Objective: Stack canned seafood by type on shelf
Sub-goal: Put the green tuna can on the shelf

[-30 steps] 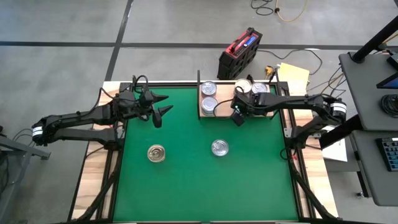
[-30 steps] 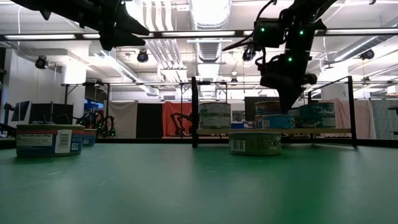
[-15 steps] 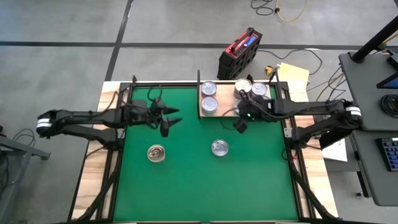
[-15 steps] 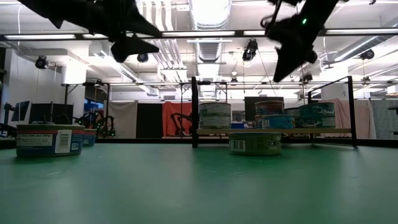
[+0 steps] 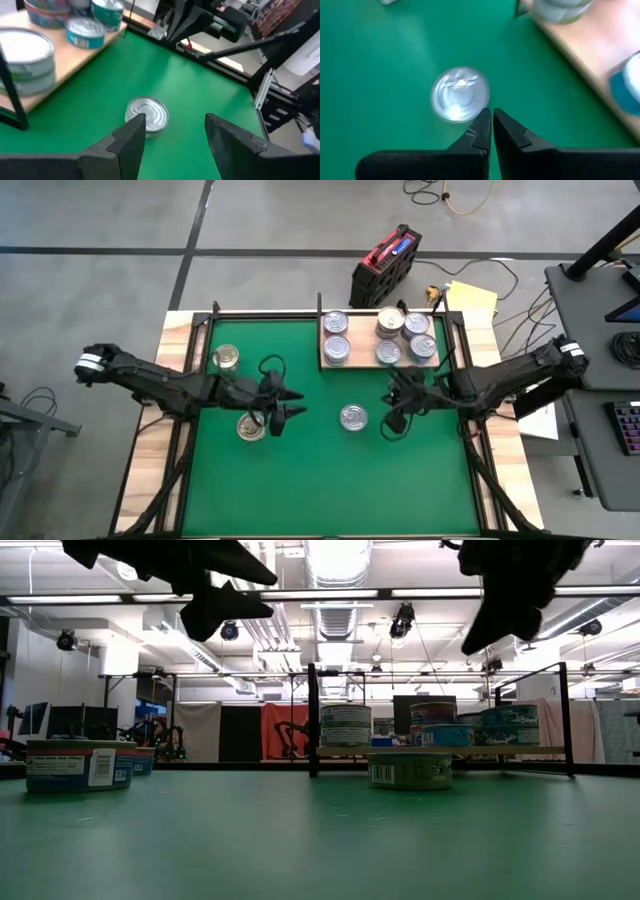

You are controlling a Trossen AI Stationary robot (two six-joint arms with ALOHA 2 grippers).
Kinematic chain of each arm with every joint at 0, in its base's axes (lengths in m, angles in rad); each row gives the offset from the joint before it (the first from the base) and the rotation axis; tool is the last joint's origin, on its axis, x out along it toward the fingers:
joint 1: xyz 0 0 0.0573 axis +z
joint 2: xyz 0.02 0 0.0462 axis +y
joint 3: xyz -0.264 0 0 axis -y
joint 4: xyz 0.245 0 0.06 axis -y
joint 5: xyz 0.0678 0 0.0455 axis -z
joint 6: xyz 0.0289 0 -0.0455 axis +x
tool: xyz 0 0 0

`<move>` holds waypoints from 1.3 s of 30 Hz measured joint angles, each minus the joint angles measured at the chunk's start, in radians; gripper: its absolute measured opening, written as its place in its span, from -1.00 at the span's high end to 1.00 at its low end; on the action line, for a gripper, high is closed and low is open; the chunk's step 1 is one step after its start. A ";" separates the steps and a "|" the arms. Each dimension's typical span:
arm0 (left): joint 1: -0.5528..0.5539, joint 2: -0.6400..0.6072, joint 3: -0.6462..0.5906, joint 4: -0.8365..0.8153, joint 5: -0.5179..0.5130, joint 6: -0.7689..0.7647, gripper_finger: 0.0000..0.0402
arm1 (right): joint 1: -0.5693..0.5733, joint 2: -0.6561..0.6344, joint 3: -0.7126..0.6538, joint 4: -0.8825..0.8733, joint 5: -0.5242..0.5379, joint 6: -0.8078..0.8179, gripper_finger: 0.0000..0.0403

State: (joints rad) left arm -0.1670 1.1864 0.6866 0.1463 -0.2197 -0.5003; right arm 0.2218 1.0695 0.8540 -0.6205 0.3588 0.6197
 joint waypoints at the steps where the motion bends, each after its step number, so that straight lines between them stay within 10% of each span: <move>1: -0.017 0.018 0.006 0.001 -0.012 -0.010 0.06 | 0.020 0.003 -0.013 0.014 0.000 0.021 0.95; 19: -0.120 0.373 0.235 0.012 -0.061 -0.069 0.06 | 0.248 0.149 -0.106 0.089 0.090 0.297 0.95; 39: -0.129 0.574 0.248 0.140 -0.089 -0.246 0.06 | 0.235 0.234 -0.325 0.477 0.219 0.385 0.95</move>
State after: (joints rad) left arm -0.2958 1.7603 0.9347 0.2867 -0.3089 -0.7466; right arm 0.4568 1.3039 0.5288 -0.1433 0.5777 1.0045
